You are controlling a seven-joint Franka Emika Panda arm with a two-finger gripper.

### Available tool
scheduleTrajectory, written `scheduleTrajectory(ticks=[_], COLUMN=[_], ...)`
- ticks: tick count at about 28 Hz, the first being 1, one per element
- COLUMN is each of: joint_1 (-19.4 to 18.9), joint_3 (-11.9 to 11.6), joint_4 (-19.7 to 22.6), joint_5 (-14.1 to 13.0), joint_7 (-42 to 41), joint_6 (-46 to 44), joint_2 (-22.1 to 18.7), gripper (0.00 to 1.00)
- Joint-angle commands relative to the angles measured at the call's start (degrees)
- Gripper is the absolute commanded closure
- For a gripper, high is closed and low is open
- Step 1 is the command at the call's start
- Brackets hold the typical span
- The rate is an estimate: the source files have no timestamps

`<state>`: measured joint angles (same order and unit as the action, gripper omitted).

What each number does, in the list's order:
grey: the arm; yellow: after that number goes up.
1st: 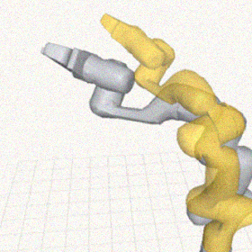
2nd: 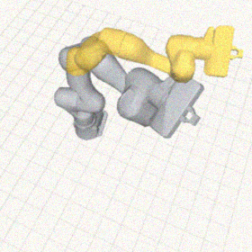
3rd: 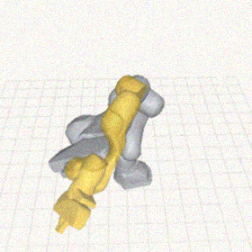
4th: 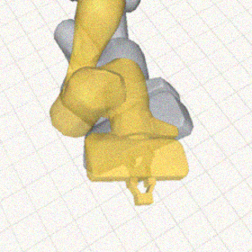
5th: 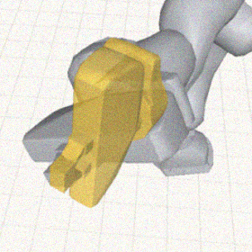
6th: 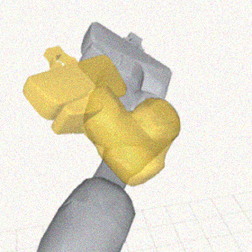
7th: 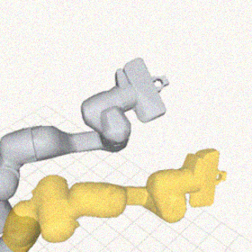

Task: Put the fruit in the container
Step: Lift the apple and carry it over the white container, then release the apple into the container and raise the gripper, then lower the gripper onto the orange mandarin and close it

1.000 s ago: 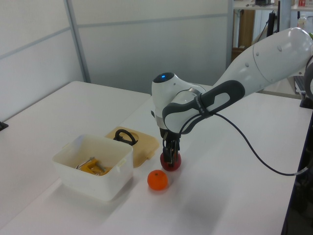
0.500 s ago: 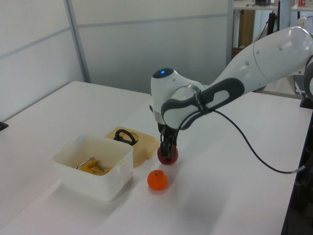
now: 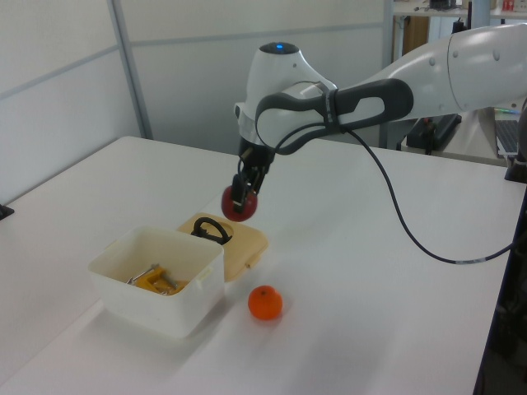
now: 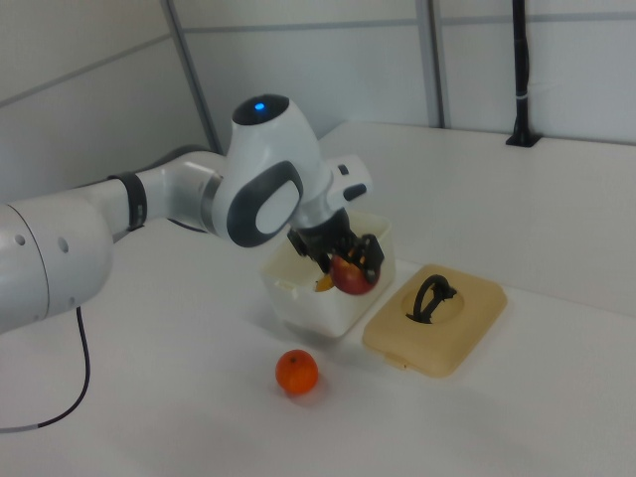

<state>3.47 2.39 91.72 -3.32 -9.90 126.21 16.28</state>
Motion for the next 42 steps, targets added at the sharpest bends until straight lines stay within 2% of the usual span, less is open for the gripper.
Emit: scheduleTrajectory(ticks=[1,3,6,7,8,10,13,19,22,23,25,30,37,42], joint_1=[-0.7,-1.4,-2.5,-2.8,-3.2,-3.6,-3.6,-3.6,-3.6,-3.6,-3.6,-3.6,-3.7,-4.9], joint_3=[3.8,5.0,5.2,5.2,5.2,5.2,5.3,5.3,5.3,5.3,5.3,5.3,5.3,5.3], joint_4=[-2.4,-2.3,-2.3,-2.4,-2.5,-2.4,-2.4,-2.3,-2.2,-2.2,-2.2,-1.1,1.6,2.0], joint_5=[-0.5,0.3,2.3,2.9,4.6,6.8,9.7,9.6,9.7,9.7,9.7,9.7,9.7,10.1], joint_7=[4.8,7.3,9.1,9.7,11.0,12.1,12.5,12.6,12.1,11.5,10.2,6.1,5.1,5.2], joint_6=[5.0,8.3,9.1,9.1,9.1,9.1,9.0,7.0,0.0,-5.7,-11.0,-20.3,-22.3,-21.9], joint_2=[2.3,3.2,4.5,4.8,5.2,5.9,6.1,5.0,3.7,3.1,2.8,2.6,3.1,5.3], gripper=[0.98,0.82,0.61,0.48,0.17,0.02,0.00,0.00,0.00,0.00,0.00,0.00,0.00,0.00])
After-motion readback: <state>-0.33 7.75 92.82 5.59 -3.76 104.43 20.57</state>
